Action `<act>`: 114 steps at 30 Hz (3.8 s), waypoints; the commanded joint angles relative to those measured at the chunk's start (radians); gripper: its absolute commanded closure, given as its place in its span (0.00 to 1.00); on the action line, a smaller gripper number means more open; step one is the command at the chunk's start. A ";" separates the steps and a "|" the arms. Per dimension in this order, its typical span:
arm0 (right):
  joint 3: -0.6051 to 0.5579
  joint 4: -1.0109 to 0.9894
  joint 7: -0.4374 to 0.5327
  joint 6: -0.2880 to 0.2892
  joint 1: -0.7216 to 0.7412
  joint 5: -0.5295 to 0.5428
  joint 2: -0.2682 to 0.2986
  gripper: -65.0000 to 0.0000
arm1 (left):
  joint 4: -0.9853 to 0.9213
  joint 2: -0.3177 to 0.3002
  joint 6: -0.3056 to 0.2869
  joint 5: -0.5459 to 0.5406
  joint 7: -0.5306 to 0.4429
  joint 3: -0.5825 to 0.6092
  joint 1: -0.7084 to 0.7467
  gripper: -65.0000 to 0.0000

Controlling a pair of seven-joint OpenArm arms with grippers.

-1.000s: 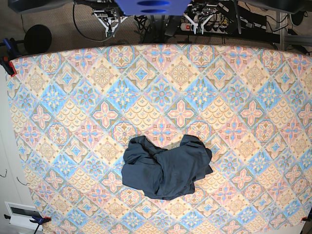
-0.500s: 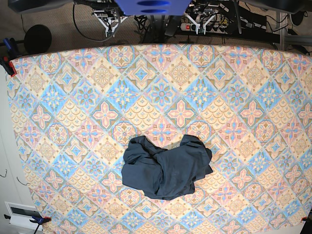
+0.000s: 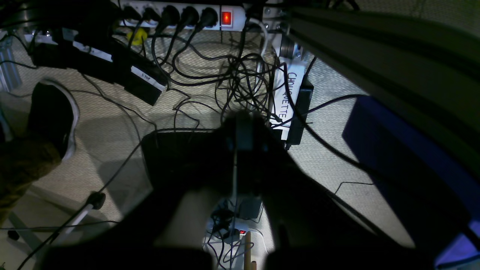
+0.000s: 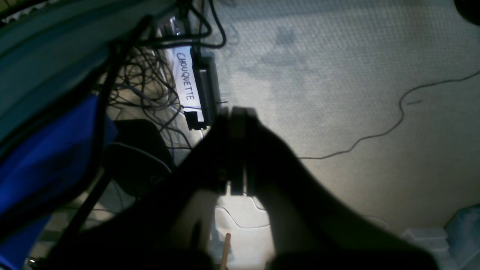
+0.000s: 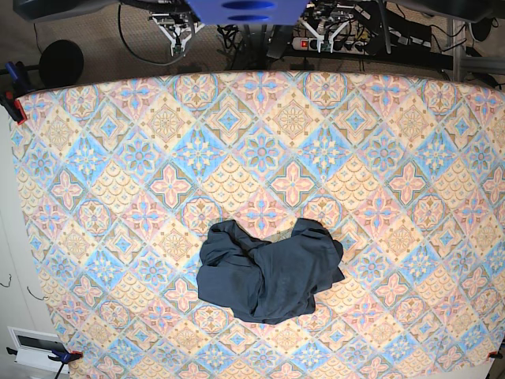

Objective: Layout the t-shirt on the table in an organized manner, then fold the t-shirt properly

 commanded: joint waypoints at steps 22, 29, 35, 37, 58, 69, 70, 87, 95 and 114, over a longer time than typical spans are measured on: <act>0.000 -0.001 0.003 -0.001 -0.004 -0.001 0.024 1.00 | 0.003 -0.028 0.001 -0.001 -0.005 0.001 0.040 1.00; -0.001 0.007 0.003 -0.001 -0.045 -0.001 0.038 1.00 | 0.005 -0.043 0.001 -0.001 -0.005 0.001 0.062 1.00; 0.000 0.007 0.003 -0.001 -0.057 -0.001 0.052 1.00 | 0.006 -0.049 0.001 -0.001 -0.008 0.001 0.089 1.00; -0.001 0.007 0.003 -0.001 -0.060 -0.001 0.052 1.00 | 0.006 -0.052 0.001 -0.001 -0.009 0.001 0.108 1.00; 0.006 0.267 0.003 -0.001 -0.274 0.000 0.124 1.00 | 0.311 -0.140 -0.001 -0.001 -0.005 0.001 0.366 1.00; 0.006 0.428 0.004 -0.001 -0.386 0.002 0.138 1.00 | 0.548 -0.167 -0.001 -0.093 -0.003 0.007 0.507 1.00; 0.006 0.450 0.004 -0.001 -0.396 0.002 0.138 1.00 | 0.577 -0.169 -0.001 -0.099 -0.003 0.007 0.524 1.00; 0.106 0.580 0.009 -0.001 -0.453 0.002 0.150 1.00 | 0.896 -0.169 -0.001 -0.098 -0.003 0.007 0.669 1.00; 0.106 0.814 0.003 -0.001 -0.600 0.003 0.146 1.00 | 1.189 -0.195 0.001 -0.099 0.176 0.004 0.769 1.00; 0.134 1.433 -0.118 -0.001 -0.821 0.295 0.185 1.00 | 1.712 -0.195 0.001 -0.095 0.215 0.001 0.949 1.00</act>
